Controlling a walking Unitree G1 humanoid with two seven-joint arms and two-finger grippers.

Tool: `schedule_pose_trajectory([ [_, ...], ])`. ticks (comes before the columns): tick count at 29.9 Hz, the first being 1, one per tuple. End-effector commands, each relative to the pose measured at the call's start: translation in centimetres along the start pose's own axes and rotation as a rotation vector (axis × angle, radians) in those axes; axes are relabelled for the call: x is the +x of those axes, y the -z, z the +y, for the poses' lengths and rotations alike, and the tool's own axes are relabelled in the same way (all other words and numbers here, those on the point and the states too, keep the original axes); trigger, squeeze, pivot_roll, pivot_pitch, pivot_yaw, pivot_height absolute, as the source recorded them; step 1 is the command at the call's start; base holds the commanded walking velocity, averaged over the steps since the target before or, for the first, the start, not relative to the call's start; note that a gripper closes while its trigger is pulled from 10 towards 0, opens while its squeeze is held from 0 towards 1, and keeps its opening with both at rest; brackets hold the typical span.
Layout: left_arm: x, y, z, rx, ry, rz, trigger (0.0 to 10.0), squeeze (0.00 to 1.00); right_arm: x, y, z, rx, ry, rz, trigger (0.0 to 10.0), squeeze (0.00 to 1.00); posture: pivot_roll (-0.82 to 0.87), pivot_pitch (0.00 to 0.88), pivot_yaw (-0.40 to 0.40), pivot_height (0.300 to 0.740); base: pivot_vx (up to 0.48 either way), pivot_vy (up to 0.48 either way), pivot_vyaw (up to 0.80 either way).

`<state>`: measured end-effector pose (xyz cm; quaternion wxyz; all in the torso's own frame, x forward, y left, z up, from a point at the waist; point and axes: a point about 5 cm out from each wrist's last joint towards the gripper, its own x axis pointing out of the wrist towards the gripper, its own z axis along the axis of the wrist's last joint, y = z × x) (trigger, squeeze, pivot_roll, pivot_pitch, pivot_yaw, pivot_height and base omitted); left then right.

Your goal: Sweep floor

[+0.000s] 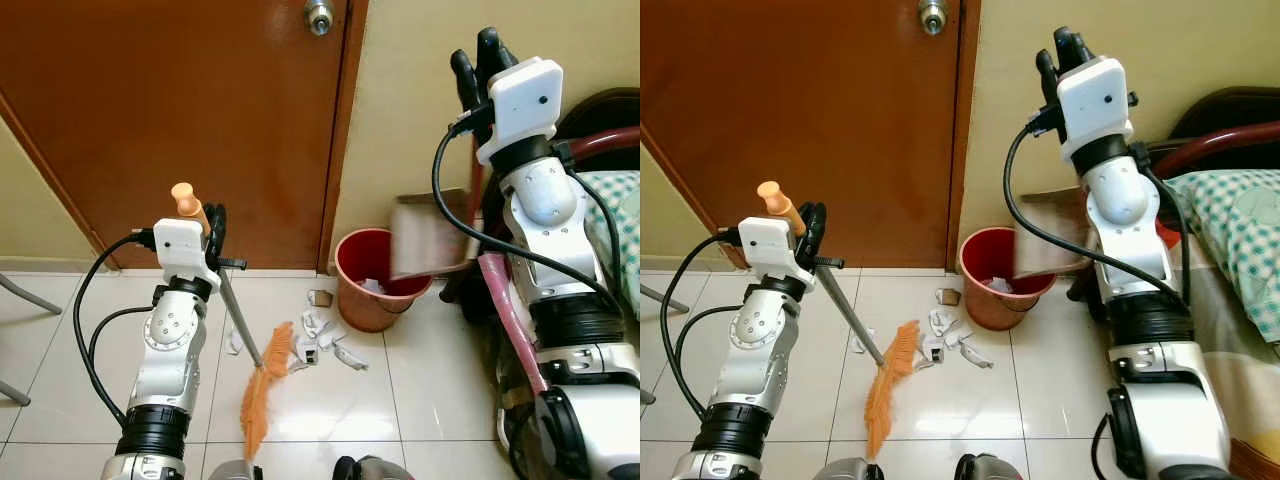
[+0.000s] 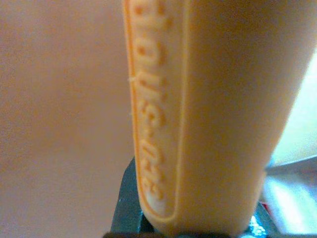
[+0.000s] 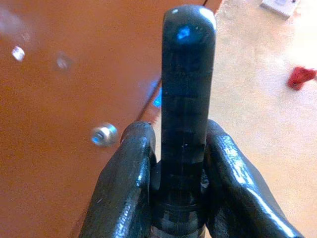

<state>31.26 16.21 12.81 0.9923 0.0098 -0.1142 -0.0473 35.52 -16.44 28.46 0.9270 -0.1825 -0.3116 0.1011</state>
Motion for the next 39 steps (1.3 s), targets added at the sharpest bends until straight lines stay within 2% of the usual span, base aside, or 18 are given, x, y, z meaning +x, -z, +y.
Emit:
schedule_pose_trajectory([
  [1, 0.2, -0.2, -0.2, 0.009, -0.005, -0.010, 10.0, 0.00, 1.6, -3.6, -0.4, 0.134, 0.007, -0.142, 10.0, 0.00, -0.05, 0.000, -0.046, 0.740, 0.000, 0.000, 0.00],
  [2, 0.2, -0.2, -0.3, 0.008, -0.003, -0.010, 10.0, 0.00, 1.8, -4.1, -0.3, 0.186, 0.006, -0.153, 10.0, 0.00, -0.05, 0.000, -0.046, 0.740, 0.000, 0.000, 0.00],
  [4, 0.2, -0.2, -0.3, 0.008, -0.001, -0.011, 10.0, 0.00, 2.0, -4.4, -0.2, 0.217, 0.004, -0.160, 10.0, 0.00, -0.05, 0.000, -0.046, 0.740, 0.000, 0.000, 0.00],
  [6, 0.4, -0.5, -0.2, 0.014, -0.008, -0.026, 10.0, 0.00, 2.4, -5.1, 0.0, 0.321, 0.001, -0.166, 10.0, 0.00, -0.06, 0.000, -0.045, 0.740, 0.000, 0.000, 0.00],
  [7, 0.4, -0.6, -0.1, 0.017, -0.013, -0.032, 10.0, 0.00, 2.5, -5.1, 0.1, 0.340, 0.003, -0.164, 10.0, 0.00, -0.06, 0.000, -0.045, 0.740, 0.000, 0.000, 0.00],
  [9, 0.6, -1.1, 0.1, 0.031, -0.024, -0.056, 10.0, 0.00, 2.4, -4.7, 0.3, 0.404, 0.012, -0.134, 10.0, 0.00, -0.06, 0.000, -0.045, 0.740, 0.000, 0.000, 0.00],
  [12, 0.6, -1.4, 0.3, 0.040, -0.023, -0.068, 10.0, 0.00, 1.9, -4.0, 0.7, 0.452, 0.014, -0.091, 10.0, 0.00, -0.05, 0.000, -0.051, 0.740, 0.000, 0.000, 0.00],
  [13, 0.4, -1.4, 0.3, 0.041, -0.025, -0.066, 10.0, 0.00, 1.3, -3.2, 1.3, 0.483, 0.013, -0.048, 10.0, 0.00, -0.04, 0.000, -0.054, 0.740, 0.000, 0.000, 0.00],
  [16, 0.0, -1.2, 0.3, 0.043, -0.026, -0.057, 10.0, 0.00, 0.4, -2.2, 2.1, 0.492, 0.004, 0.005, 10.0, 0.00, -0.04, 0.003, -0.055, 0.740, 0.000, 0.000, 0.00],
  [21, -1.7, -0.3, 0.0, 0.063, -0.017, -0.026, 10.0, 0.00, -3.6, 1.4, 3.9, 0.543, 0.013, 0.195, 10.0, 0.00, -0.03, 0.031, -0.069, 0.740, 0.000, 0.000, 0.00],
  [23, -2.1, -0.1, 0.0, 0.070, -0.028, -0.010, 10.0, 0.00, -4.7, 2.2, 4.2, 0.527, 0.020, 0.235, 10.0, 0.00, -0.03, 0.036, -0.069, 0.740, 0.000, 0.000, 0.00],
  [25, -2.8, 0.2, 0.0, 0.072, -0.035, 0.010, 10.0, 0.00, -6.8, 3.6, 4.7, 0.537, 0.040, 0.318, 10.0, 0.00, -0.02, 0.038, -0.071, 0.740, 0.000, 0.000, 0.00],
  [29, -3.6, 0.5, -0.6, 0.082, 0.009, 0.020, 10.0, 0.00, -9.0, 4.8, 5.4, 0.525, 0.054, 0.398, 10.0, 0.00, -0.02, 0.037, -0.070, 0.740, 0.000, 0.000, 0.00],
  [34, -3.4, 0.2, -1.0, 0.083, 0.026, 0.017, 10.0, 0.00, -10.4, 5.8, 5.7, 0.478, 0.075, 0.472, 10.0, 0.00, -0.02, 0.042, -0.060, 0.740, 0.000, 0.000, 0.00],
  [35, -3.2, 0.0, -1.3, 0.086, 0.043, 0.012, 10.0, 0.00, -10.9, 6.2, 5.4, 0.426, 0.093, 0.500, 10.0, 0.00, -0.02, 0.045, -0.055, 0.740, 0.000, 0.000, 0.00],
  [36, -3.2, 0.0, -1.3, 0.086, 0.043, 0.012, 10.0, 0.00, -10.9, 6.2, 5.4, 0.426, 0.093, 0.500, 10.0, 0.00, -0.02, 0.045, -0.055, 0.740, 0.000, 0.000, 0.00],
  [37, -3.0, -0.2, -1.5, 0.093, 0.061, 0.008, 10.0, 0.00, -11.3, 6.5, 5.1, 0.364, 0.109, 0.521, 10.0, 0.00, -0.03, 0.053, -0.047, 0.740, 0.000, 0.000, 0.00],
  [39, -2.9, -0.4, -1.8, 0.110, 0.081, 0.001, 10.0, 0.00, -12.0, 7.3, 4.6, 0.351, 0.144, 0.569, 10.0, 0.00, -0.04, 0.062, -0.039, 0.740, 0.000, 0.000, 0.00],
])
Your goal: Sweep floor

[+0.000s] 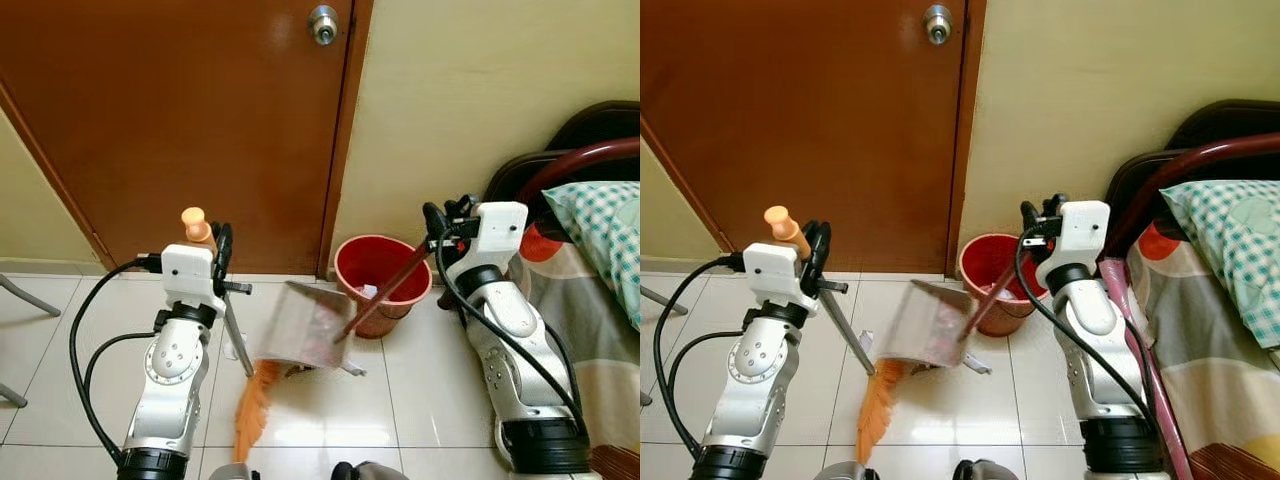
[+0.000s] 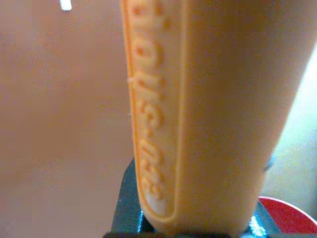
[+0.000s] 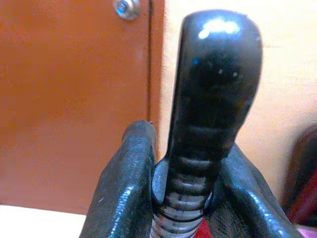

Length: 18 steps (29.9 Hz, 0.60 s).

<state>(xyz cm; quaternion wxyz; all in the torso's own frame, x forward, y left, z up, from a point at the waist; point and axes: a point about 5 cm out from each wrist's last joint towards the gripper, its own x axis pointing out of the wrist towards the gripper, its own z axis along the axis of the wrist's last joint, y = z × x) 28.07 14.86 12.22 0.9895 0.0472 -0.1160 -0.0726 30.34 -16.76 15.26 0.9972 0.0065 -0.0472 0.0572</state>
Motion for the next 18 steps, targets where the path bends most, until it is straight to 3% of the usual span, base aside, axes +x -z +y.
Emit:
schedule_pose_trajectory([
  [1, 0.2, -0.2, -0.2, 0.049, 0.028, 0.006, 10.0, 0.00, -0.3, 0.7, -1.5, -0.075, 0.071, 0.048, 10.0, 0.00, -0.04, 0.064, -0.037, 0.740, 0.000, 0.000, 0.00],
  [5, -0.1, -0.1, -0.7, 0.054, 0.093, 0.055, 10.0, 0.00, -0.8, 0.8, -3.3, -0.076, 0.154, 0.059, 10.0, 0.00, -0.04, 0.083, -0.032, 0.740, 0.000, 0.000, 0.00],
  [9, -0.6, -0.6, -1.4, 0.060, 0.149, 0.054, 10.0, 0.00, -0.9, 0.9, -3.7, -0.084, 0.170, 0.065, 10.0, 0.00, -0.04, 0.096, -0.031, 0.740, 0.000, 0.000, 0.00],
  [13, -0.8, -0.5, -1.3, 0.075, 0.132, 0.043, 10.0, 0.00, -1.1, 1.6, -3.8, -0.090, 0.179, 0.084, 10.0, 0.00, -0.03, 0.107, -0.034, 0.740, 0.000, 0.000, 0.00],
  [18, 0.4, -1.4, -1.6, 0.067, 0.117, -0.031, 10.0, 0.00, -1.7, 2.5, -4.5, -0.152, 0.213, 0.112, 10.0, 0.00, -0.02, 0.128, -0.039, 0.740, 0.000, 0.000, 0.00],
])
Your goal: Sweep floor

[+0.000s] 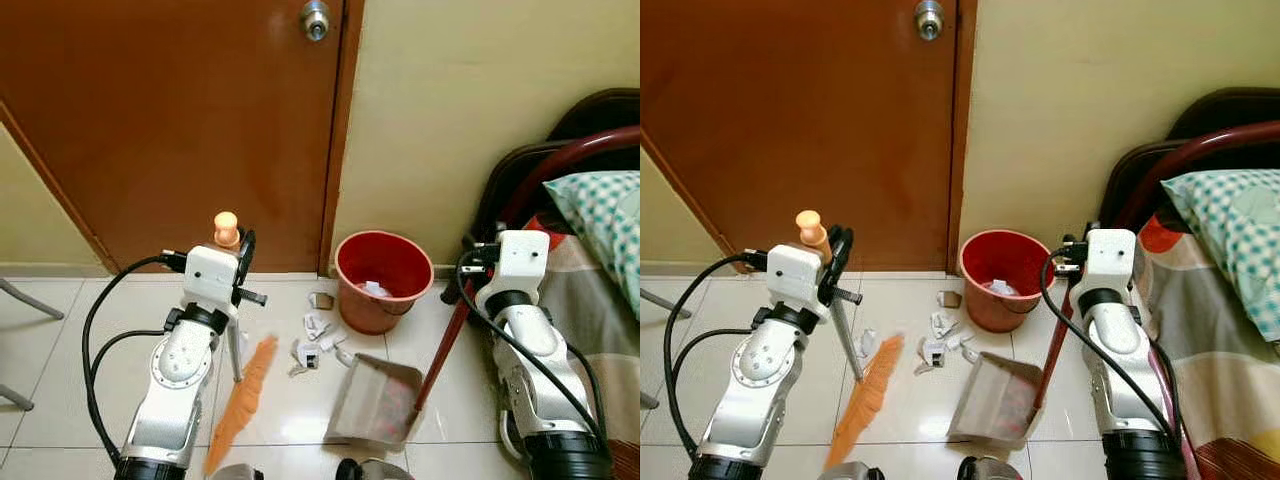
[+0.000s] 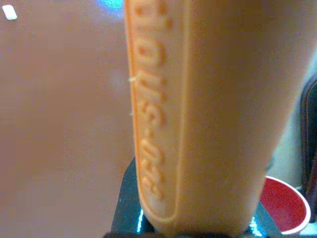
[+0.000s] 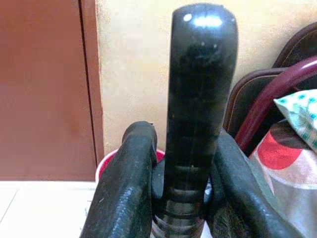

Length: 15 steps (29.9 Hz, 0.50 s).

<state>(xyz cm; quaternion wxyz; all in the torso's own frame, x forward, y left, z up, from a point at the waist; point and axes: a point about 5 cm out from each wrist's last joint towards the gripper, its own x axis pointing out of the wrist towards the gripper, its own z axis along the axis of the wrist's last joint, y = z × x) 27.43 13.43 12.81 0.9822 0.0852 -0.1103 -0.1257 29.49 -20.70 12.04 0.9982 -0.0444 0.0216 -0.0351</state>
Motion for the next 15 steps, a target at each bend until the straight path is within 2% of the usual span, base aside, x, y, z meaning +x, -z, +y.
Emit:
schedule_pose_trajectory([
  [1, 1.1, -0.8, -0.1, 0.011, 0.009, -0.052, 10.0, 0.00, -0.1, -0.4, -0.9, -0.053, 0.046, -0.025, 10.0, 0.00, -0.02, 0.128, -0.039, 0.740, 0.000, 0.000, 0.00],
  [3, 2.3, -1.3, -0.6, 0.022, 0.032, -0.082, 10.0, 0.00, -0.1, -0.2, -1.7, -0.088, 0.085, -0.015, 10.0, 0.00, -0.03, 0.133, -0.037, 0.740, 0.000, 0.000, 0.00],
  [5, 2.6, -1.5, -0.7, 0.031, 0.039, -0.090, 10.0, 0.00, -0.1, -0.2, -1.9, -0.093, 0.096, -0.012, 10.0, 0.00, -0.03, 0.137, -0.032, 0.740, 0.000, 0.000, 0.00],
  [6, 3.4, -1.9, -1.1, 0.039, 0.061, -0.109, 10.0, 0.00, 0.0, 0.0, -2.6, -0.132, 0.123, 0.000, 10.0, 0.00, -0.03, 0.139, -0.029, 0.740, 0.000, 0.000, 0.00],
  [8, 4.0, -2.2, -1.5, 0.049, 0.083, -0.126, 10.0, 0.00, 0.1, 0.1, -3.2, -0.154, 0.151, 0.008, 10.0, 0.00, -0.04, 0.145, -0.022, 0.740, 0.000, 0.000, 0.00],
  [10, 4.6, -2.4, -2.1, 0.061, 0.114, -0.139, 10.0, 0.00, 0.1, 0.3, -4.2, -0.177, 0.191, 0.021, 10.0, 0.00, -0.04, 0.148, -0.017, 0.740, 0.000, 0.000, 0.00],
  [13, 4.7, -2.2, -2.6, 0.053, 0.133, -0.138, 10.0, 0.00, 0.1, 0.5, -4.5, -0.172, 0.199, 0.014, 10.0, 0.00, -0.05, 0.152, -0.013, 0.740, 0.000, 0.000, 0.00],
  [15, 4.9, -1.6, -3.4, 0.048, 0.166, -0.132, 10.0, 0.00, 0.5, 0.9, -4.7, -0.172, 0.208, 0.022, 10.0, 0.00, -0.05, 0.155, -0.012, 0.740, 0.000, 0.000, 0.00],
])
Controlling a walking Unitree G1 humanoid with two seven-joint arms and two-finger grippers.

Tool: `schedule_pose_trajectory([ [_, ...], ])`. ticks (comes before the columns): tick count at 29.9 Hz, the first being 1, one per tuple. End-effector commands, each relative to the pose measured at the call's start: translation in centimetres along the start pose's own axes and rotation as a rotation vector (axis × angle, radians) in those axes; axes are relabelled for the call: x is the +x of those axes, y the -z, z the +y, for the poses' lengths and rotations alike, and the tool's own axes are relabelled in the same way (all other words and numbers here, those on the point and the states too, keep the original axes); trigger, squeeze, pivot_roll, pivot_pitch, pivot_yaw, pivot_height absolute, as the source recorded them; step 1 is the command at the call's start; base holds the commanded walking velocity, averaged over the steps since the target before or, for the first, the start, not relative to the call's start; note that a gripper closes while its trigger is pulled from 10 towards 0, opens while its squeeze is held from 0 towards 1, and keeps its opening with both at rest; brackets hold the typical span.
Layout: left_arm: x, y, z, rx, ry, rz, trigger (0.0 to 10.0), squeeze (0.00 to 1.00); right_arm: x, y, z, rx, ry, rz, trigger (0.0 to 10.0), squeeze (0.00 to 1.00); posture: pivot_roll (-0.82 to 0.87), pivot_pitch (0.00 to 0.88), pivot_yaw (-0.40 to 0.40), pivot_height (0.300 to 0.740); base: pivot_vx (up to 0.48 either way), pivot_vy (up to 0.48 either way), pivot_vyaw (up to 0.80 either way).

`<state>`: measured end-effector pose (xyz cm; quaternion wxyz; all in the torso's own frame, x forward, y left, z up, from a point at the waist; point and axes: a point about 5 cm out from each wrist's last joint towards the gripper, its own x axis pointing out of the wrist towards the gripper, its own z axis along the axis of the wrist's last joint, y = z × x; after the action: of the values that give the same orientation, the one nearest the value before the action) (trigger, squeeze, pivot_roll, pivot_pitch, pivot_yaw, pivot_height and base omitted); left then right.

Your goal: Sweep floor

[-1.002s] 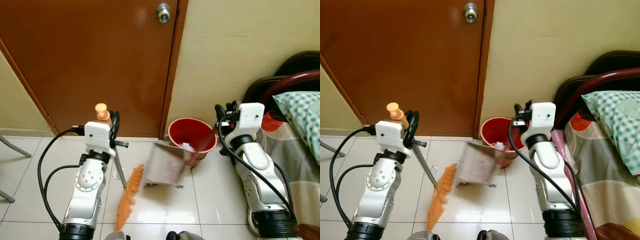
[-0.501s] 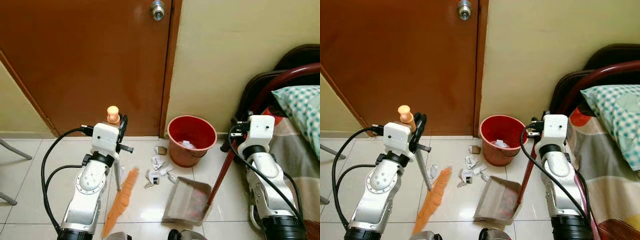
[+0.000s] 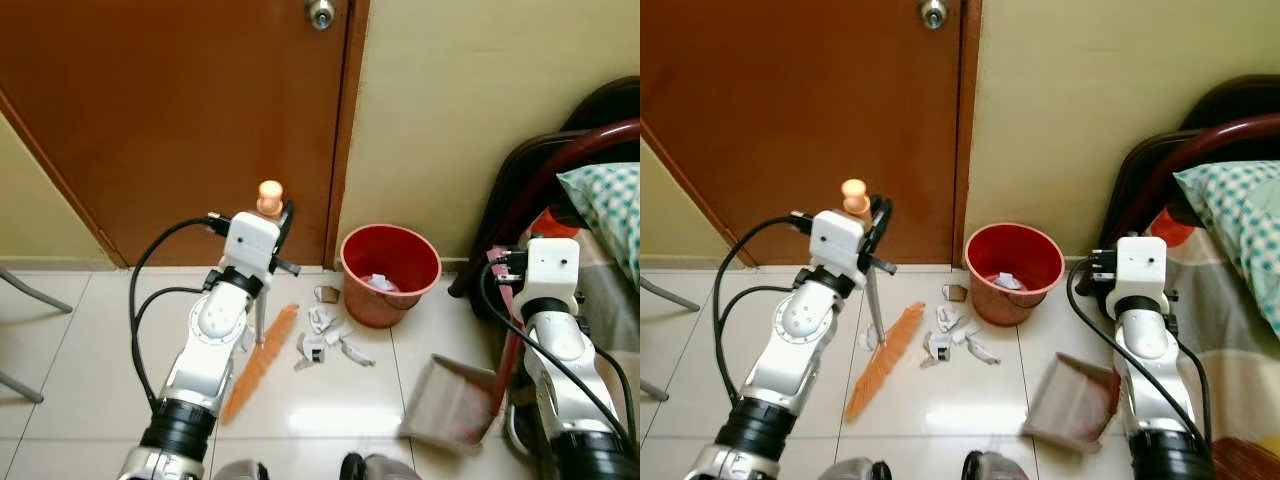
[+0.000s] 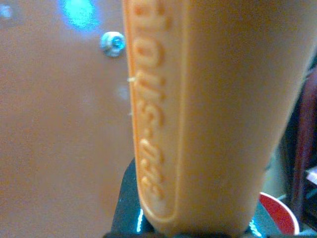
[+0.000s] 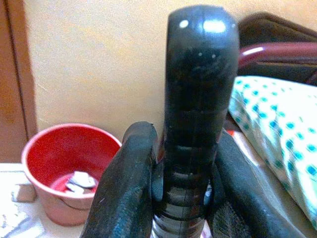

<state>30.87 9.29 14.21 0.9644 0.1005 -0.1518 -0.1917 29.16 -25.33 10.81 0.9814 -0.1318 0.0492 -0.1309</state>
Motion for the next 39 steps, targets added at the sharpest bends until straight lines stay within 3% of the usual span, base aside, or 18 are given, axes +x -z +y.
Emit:
schedule_pose_trajectory([
  [1, 0.5, -0.2, -1.0, 0.011, 0.057, -0.032, 10.0, 0.00, 0.7, -0.6, -0.1, 0.004, 0.019, -0.035, 10.0, 0.00, -0.04, 0.160, -0.013, 0.740, 0.000, 0.000, 0.00],
  [7, 1.3, 0.4, -3.4, -0.020, 0.172, -0.022, 10.0, 0.00, 2.2, -0.7, 1.5, -0.008, 0.010, -0.024, 10.0, 0.00, -0.03, 0.163, -0.020, 0.740, 0.000, 0.000, 0.00],
  [11, 2.0, 0.3, -5.1, -0.006, 0.256, -0.047, 10.0, 0.00, 3.4, -1.4, 3.6, 0.032, -0.022, -0.020, 10.0, 0.00, -0.02, 0.163, -0.028, 0.740, 0.000, 0.000, 0.00],
  [15, 2.4, 0.0, -5.5, -0.036, 0.254, -0.061, 10.0, 0.00, 3.7, -2.4, 5.2, 0.089, -0.089, -0.037, 10.0, 0.00, -0.02, 0.163, -0.030, 0.740, 0.000, 0.000, 0.00],
  [20, 2.1, -0.4, -7.0, -0.176, 0.279, -0.068, 10.0, 0.00, 2.9, -1.7, 6.9, 0.103, -0.189, 0.003, 10.0, 0.00, -0.03, 0.167, -0.033, 0.740, 0.000, 0.000, 0.00],
  [24, 2.1, -1.2, -7.7, -0.228, 0.285, -0.091, 10.0, 0.00, 2.6, -1.2, 7.3, 0.096, -0.219, 0.020, 10.0, 0.00, -0.03, 0.167, -0.033, 0.740, 0.000, 0.000, 0.00],
  [33, 2.7, -3.9, -7.4, -0.339, 0.235, -0.158, 10.0, 0.00, 2.6, -1.0, 8.1, 0.082, -0.299, 0.055, 10.0, 0.00, -0.03, 0.168, -0.039, 0.740, 0.000, 0.000, 0.00],
  [36, 2.9, -4.9, -6.8, -0.378, 0.196, -0.179, 10.0, 0.00, 2.5, -1.1, 8.3, 0.075, -0.315, 0.054, 10.0, 0.00, -0.02, 0.170, -0.041, 0.740, 0.000, 0.000, 0.00],
  [39, 3.1, -6.6, -5.1, -0.448, 0.094, -0.212, 10.0, 0.00, 2.5, -1.2, 8.4, 0.071, -0.321, 0.050, 10.0, 0.00, -0.01, 0.172, -0.043, 0.740, 0.000, 0.000, 0.00],
])
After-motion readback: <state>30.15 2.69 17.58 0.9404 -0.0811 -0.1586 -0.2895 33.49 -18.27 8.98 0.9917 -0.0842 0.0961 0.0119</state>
